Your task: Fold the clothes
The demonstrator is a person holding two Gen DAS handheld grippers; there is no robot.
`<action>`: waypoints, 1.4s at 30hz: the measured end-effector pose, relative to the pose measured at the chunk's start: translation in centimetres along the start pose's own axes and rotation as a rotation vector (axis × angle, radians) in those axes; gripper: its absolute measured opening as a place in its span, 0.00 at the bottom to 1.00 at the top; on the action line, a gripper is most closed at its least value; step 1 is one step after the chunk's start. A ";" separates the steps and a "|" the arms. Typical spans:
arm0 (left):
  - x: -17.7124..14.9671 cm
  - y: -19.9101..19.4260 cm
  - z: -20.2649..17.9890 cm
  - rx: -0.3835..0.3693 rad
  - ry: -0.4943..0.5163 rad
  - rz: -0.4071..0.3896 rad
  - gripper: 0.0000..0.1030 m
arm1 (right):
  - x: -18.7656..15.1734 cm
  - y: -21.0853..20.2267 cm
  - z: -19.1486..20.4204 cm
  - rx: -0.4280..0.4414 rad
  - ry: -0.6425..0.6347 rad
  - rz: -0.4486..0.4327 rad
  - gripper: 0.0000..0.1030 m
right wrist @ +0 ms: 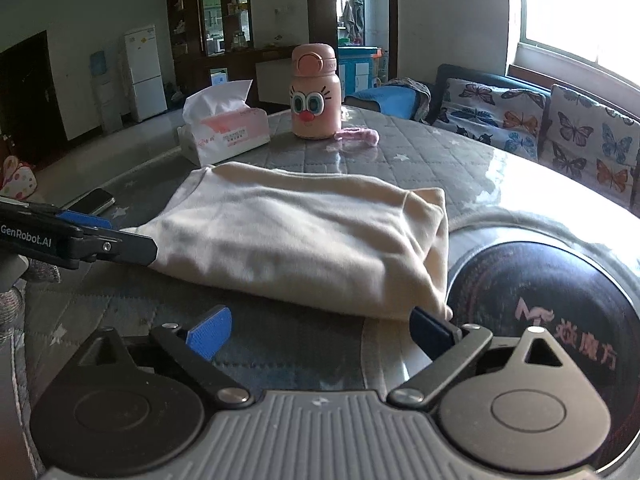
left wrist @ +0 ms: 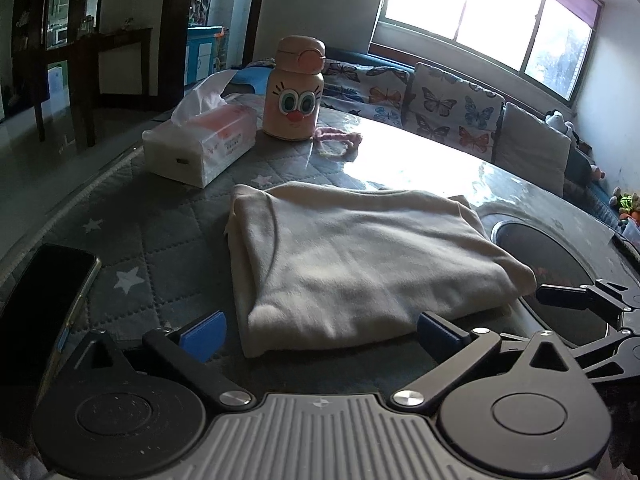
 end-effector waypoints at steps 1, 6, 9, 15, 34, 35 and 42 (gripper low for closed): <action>-0.1 0.0 -0.1 0.001 0.002 0.000 1.00 | -0.1 -0.1 0.0 0.001 0.000 0.000 0.96; -0.5 -0.2 -0.7 0.005 0.008 0.007 1.00 | -0.6 -0.5 0.1 0.001 0.008 -0.008 1.00; -0.7 -0.3 -1.0 0.005 0.009 0.012 1.00 | -0.9 -0.7 0.2 0.003 0.007 -0.010 1.00; -1.1 -0.5 -1.7 0.007 0.014 0.021 1.00 | -1.2 -1.3 0.2 -0.003 0.008 -0.024 1.00; -1.9 -1.7 -3.6 0.044 0.053 0.019 1.00 | -2.4 -2.4 0.5 -0.016 0.022 -0.042 1.00; -1.9 -1.8 -3.7 0.047 0.057 0.018 1.00 | -2.5 -2.5 0.5 -0.016 0.022 -0.042 1.00; -2.1 -2.3 -4.3 0.054 0.078 0.010 1.00 | -2.9 -2.7 0.7 -0.016 0.029 -0.040 1.00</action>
Point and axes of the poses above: each gripper's, at about its wrist camera, not at the fingertips, and y roughly the way its jaws point, z to its left, x to its top, the point moved 3 cm from there along y, roughly the way its jaws point, and after that the axes turned 13 degrees about y, right-handed, at the moved point
